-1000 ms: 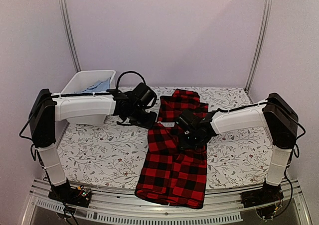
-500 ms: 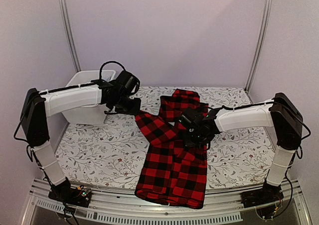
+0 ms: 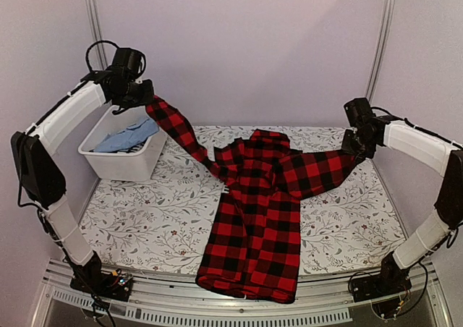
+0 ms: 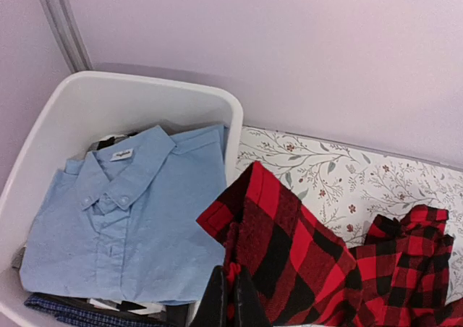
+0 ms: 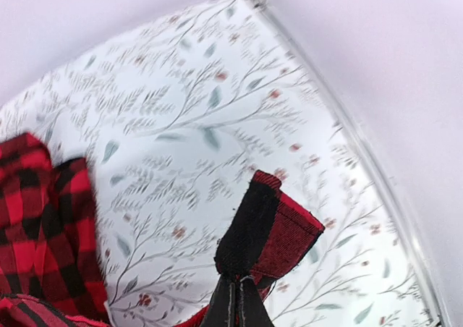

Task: Fold and stack the long sleeve shirts
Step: Flatten out the square-folded shirt at the center of the board.

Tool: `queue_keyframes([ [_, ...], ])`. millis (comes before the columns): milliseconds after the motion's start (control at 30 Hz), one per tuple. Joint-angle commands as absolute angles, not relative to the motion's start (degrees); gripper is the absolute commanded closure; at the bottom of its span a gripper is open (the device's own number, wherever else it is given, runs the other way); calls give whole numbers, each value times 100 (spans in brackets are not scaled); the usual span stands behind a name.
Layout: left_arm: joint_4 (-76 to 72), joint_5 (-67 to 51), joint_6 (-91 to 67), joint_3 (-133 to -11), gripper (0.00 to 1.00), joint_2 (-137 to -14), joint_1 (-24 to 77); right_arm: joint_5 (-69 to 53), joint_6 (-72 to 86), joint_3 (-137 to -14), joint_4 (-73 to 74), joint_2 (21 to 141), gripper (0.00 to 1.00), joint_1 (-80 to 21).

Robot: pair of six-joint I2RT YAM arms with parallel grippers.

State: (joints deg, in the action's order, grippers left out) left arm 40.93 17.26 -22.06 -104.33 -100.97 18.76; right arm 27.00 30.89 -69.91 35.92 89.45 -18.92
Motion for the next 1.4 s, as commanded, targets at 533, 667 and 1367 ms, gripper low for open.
queue_keyframes([
  [533, 4912, 1388, -1614, -12682, 100, -11006, 1381, 2973, 2143, -8434, 3984, 8429, 99, -544],
  [667, 5190, 1327, -1607, -13818, 100, -11514, 1298, 2913, 1966, -9138, 4046, 8643, 98, -285],
  [1367, 4583, 669, -1570, -13250, 100, -11540, 1253, 2527, 1553, -10150, 4100, 9577, 98, -40],
])
